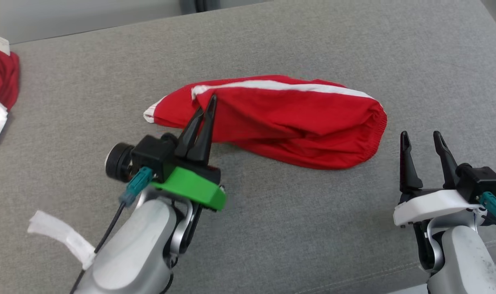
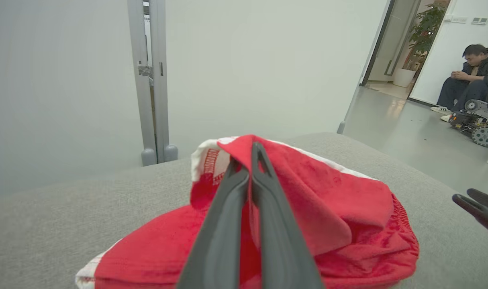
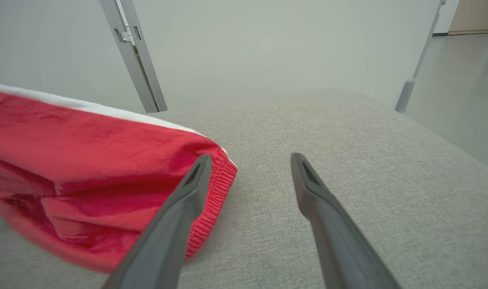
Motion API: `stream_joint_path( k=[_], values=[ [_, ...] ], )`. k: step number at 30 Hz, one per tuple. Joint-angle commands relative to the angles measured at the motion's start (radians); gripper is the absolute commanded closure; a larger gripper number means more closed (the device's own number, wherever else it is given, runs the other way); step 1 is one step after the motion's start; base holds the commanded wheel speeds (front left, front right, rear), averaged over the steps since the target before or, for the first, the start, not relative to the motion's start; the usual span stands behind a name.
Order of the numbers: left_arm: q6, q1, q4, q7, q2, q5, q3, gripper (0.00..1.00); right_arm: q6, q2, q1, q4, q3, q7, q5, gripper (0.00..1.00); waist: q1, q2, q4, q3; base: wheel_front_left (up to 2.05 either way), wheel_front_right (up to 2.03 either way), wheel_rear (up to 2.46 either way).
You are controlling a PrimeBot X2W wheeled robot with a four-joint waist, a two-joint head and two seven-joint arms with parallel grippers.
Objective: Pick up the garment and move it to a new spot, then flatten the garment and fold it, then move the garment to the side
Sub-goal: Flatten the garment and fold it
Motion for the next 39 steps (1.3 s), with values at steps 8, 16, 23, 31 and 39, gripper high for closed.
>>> stream_joint_path(
  k=[8,16,23,31,39],
  values=[
    [0.038,0.219,-0.070,-0.001,0.094,-0.042,0.037,1.00,-0.001,-0.002,0.031,0.018,0.028,-0.003,0.005,0.00,0.0000,0.0000,0.060,-0.037,0.00,0.00,0.00],
    [0.016,0.322,-0.022,-0.001,0.080,-0.089,0.050,1.00,-0.001,-0.002,0.031,0.032,0.041,-0.003,-0.005,0.00,0.0000,0.0000,0.072,-0.046,0.00,0.00,0.00],
    [-0.032,0.354,0.090,-0.001,0.045,-0.119,0.045,1.00,-0.001,-0.002,0.036,0.042,0.055,-0.003,-0.006,0.00,0.0000,0.0000,0.065,-0.064,0.00,0.00,0.00],
    [-0.070,0.383,0.197,-0.001,0.026,-0.120,0.062,1.00,-0.001,-0.002,0.062,0.050,0.059,-0.003,-0.001,0.00,0.0000,0.0000,0.059,-0.093,0.00,0.00,0.00],
    [-0.076,0.400,0.249,-0.001,0.029,-0.098,0.103,0.65,-0.001,-0.002,0.089,0.057,0.074,-0.003,0.012,0.00,0.0000,0.0000,0.063,-0.133,0.00,0.00,0.00]
  ],
)
